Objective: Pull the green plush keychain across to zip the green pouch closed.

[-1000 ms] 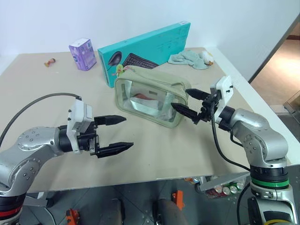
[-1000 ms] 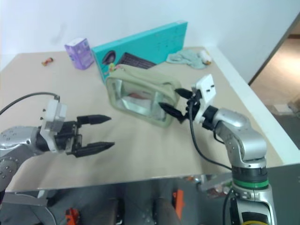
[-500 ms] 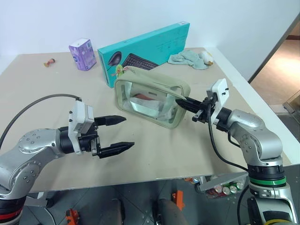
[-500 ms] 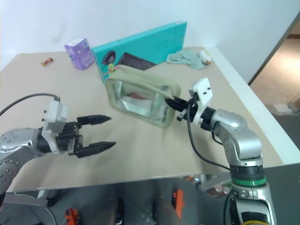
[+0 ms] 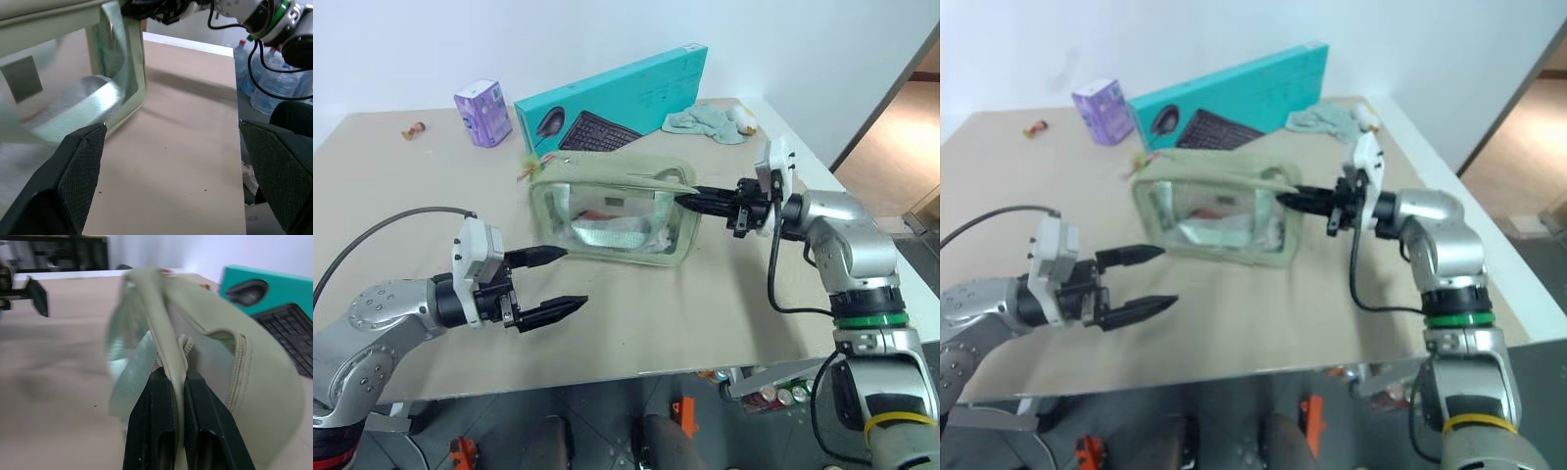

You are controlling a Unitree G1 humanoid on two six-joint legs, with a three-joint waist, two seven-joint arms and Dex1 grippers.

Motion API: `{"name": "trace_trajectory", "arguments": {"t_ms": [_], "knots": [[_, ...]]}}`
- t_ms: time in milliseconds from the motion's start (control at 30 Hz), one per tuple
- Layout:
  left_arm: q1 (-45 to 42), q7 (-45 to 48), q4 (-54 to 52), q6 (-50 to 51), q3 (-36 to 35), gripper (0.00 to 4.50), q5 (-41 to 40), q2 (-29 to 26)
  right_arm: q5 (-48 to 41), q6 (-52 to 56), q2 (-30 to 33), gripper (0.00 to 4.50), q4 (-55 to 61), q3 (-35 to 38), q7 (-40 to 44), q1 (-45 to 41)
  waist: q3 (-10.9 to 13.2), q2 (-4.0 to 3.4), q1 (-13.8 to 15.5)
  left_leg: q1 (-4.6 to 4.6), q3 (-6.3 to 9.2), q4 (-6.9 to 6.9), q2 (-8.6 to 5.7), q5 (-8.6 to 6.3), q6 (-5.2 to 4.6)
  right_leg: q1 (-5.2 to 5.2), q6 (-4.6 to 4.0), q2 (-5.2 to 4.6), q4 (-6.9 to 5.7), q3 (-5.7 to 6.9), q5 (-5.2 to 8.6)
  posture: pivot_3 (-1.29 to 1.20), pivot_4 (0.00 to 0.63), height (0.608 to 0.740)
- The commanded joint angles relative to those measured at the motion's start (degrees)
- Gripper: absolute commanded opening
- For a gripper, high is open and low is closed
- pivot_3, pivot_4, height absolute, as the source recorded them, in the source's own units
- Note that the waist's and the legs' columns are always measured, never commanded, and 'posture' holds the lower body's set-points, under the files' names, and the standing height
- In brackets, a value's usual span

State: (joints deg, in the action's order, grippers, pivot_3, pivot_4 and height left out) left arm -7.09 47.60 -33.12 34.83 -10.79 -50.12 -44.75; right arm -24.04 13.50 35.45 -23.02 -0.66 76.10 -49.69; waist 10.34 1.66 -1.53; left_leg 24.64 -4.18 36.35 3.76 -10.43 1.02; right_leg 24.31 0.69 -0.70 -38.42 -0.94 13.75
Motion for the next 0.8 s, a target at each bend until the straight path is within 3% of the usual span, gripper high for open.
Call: {"name": "trace_trajectory", "arguments": {"t_ms": [33, 300, 567, 800], "knots": [[1.87, -1.31, -3.83, -0.11, -3.15, 4.5, -1.16, -0.38, 2.52, -7.97, -0.27, 0.06, -9.98, -0.72, 7.3, -6.28, 0.0, 0.0, -0.01, 0.01, -0.02, -0.01, 0.0, 0.0, 0.0, 0.01, 0.0, -0.01, 0.01, 0.0, 0.0, 0.0, 0.15, 0.74], [4.73, -5.05, -6.48, 0.11, -5.47, 4.5, -1.9, 0.11, 5.94, -14.68, -3.91, 0.06, -17.51, -0.43, 6.91, -10.19, 0.0, 0.0, -0.11, -0.05, -0.13, -0.01, 0.07, 0.0, 0.0, 0.01, -0.05, 0.01, -0.02, -0.06, -0.04, 0.0, 0.15, 0.74], [9.03, -7.97, -9.45, 0.09, -7.68, 4.5, -3.39, 0.14, 4.97, -9.9, 0.01, 0.06, -10.57, 2.1, 3.6, -5.31, 0.0, 0.0, 0.07, -0.08, -0.2, 0.0, 0.09, 0.0, 0.0, 0.01, -0.07, -0.01, -0.05, -0.11, -0.05, 0.0, 0.15, 0.74], [7.63, -8.26, -8.48, -0.18, -6.7, 4.5, -3.18, -0.15, 4.32, -6.43, 1.34, 0.06, -3.86, 3.85, -0.56, 0.46, 0.0, 0.0, 0.34, -0.08, -0.23, 0.02, 0.06, 0.0, 0.0, 0.0, -0.04, -0.05, -0.05, -0.12, -0.07, 0.0, 0.15, 0.74]]}}
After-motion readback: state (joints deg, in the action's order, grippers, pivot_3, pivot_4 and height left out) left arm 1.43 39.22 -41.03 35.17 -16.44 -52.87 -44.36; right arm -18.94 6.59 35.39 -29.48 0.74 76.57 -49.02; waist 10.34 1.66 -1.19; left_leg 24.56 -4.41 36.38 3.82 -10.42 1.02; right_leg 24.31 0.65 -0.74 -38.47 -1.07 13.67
